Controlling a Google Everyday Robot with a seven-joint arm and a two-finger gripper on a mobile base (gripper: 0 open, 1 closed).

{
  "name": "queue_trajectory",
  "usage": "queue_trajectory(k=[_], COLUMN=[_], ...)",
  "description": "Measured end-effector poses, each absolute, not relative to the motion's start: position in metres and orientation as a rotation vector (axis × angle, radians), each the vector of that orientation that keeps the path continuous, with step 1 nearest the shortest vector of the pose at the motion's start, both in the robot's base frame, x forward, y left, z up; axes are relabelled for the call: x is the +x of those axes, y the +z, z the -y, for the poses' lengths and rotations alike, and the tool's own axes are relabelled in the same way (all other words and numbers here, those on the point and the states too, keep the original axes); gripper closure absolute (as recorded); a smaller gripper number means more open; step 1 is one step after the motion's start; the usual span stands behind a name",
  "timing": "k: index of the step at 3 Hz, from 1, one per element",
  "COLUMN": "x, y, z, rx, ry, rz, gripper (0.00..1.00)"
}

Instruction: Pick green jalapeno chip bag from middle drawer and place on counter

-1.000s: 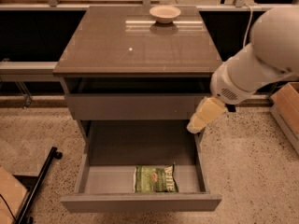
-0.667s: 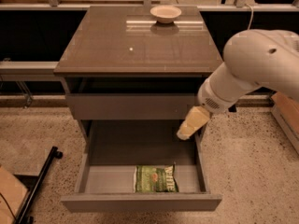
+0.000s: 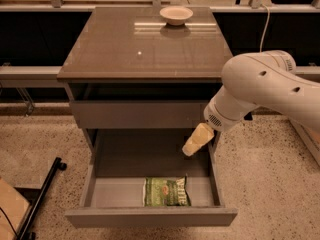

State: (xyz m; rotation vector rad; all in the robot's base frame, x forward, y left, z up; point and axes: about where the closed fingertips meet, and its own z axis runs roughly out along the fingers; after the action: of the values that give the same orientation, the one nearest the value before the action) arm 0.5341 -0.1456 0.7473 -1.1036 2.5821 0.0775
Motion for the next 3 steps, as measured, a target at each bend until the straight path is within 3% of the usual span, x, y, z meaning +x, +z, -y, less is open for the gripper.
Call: queue_trajectory(k=[1, 3], x=[0.534, 0.537], y=[0.747, 0.643], z=[0.146, 0.144], rx=[-1.103, -0.913], ry=[0.078, 0.22], rz=[-2.583, -2.834], gripper=[0.0, 0.0])
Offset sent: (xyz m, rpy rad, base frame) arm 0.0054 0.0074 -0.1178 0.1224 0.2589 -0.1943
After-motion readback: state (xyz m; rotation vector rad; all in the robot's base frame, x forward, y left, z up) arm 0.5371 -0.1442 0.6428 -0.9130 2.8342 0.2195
